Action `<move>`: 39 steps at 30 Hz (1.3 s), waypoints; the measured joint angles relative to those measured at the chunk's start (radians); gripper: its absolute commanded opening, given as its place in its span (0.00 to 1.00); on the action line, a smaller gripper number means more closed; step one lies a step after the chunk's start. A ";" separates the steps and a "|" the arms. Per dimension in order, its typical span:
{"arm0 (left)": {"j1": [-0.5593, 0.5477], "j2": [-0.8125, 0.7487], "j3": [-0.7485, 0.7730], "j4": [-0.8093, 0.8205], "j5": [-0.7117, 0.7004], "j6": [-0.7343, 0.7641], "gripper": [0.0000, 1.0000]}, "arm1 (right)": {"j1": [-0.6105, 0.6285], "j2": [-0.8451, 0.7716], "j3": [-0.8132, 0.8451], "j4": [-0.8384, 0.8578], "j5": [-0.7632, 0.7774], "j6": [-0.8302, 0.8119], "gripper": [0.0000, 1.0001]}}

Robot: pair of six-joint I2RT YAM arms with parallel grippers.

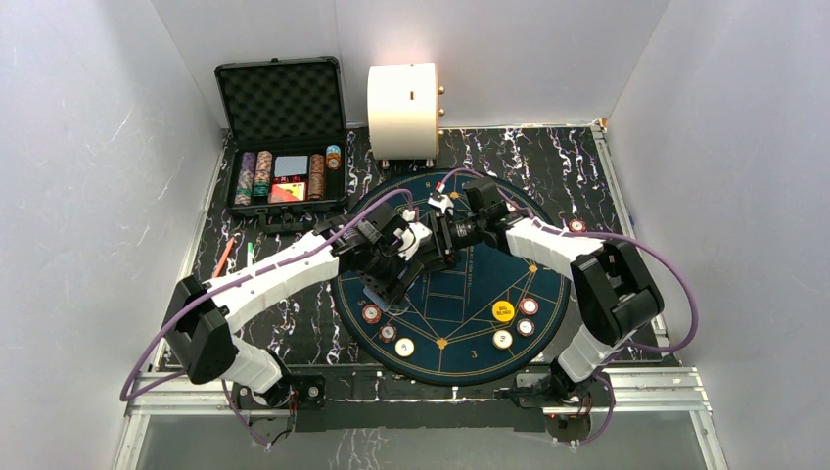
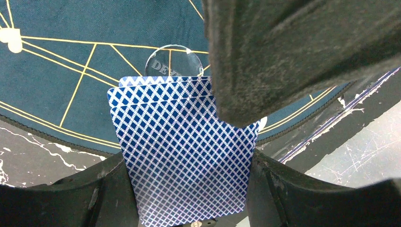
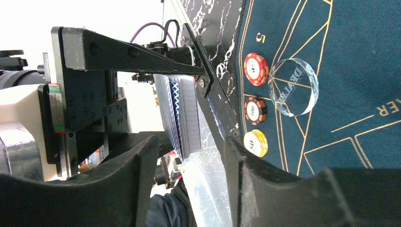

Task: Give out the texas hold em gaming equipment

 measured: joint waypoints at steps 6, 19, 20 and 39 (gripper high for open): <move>0.000 0.017 0.006 -0.005 0.006 0.002 0.00 | 0.033 0.035 0.029 -0.002 0.002 -0.006 0.67; 0.005 0.019 0.006 -0.007 0.007 0.003 0.00 | 0.064 0.071 0.030 0.002 0.033 -0.003 0.57; 0.005 0.019 0.006 -0.007 0.007 0.003 0.00 | 0.062 0.071 0.030 0.002 0.035 -0.003 0.56; 0.005 0.019 0.006 -0.007 0.007 0.000 0.00 | 0.033 0.049 0.031 -0.029 0.052 -0.008 0.53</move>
